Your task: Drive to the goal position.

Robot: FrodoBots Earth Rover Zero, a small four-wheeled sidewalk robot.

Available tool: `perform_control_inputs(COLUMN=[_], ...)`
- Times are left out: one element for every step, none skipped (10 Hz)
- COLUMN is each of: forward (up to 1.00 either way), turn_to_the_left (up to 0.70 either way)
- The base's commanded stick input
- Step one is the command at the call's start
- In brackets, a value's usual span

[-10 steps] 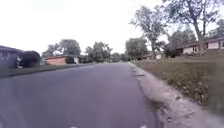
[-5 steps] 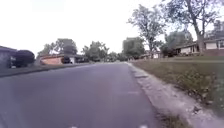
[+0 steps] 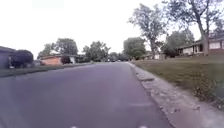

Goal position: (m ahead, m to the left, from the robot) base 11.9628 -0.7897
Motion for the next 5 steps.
perform_control_inputs(forward=[1.0, 1.0, 1.0, 1.0, 1.0], turn_to_the_left=[-0.1, -0.37, -0.37, -0.37, -0.33])
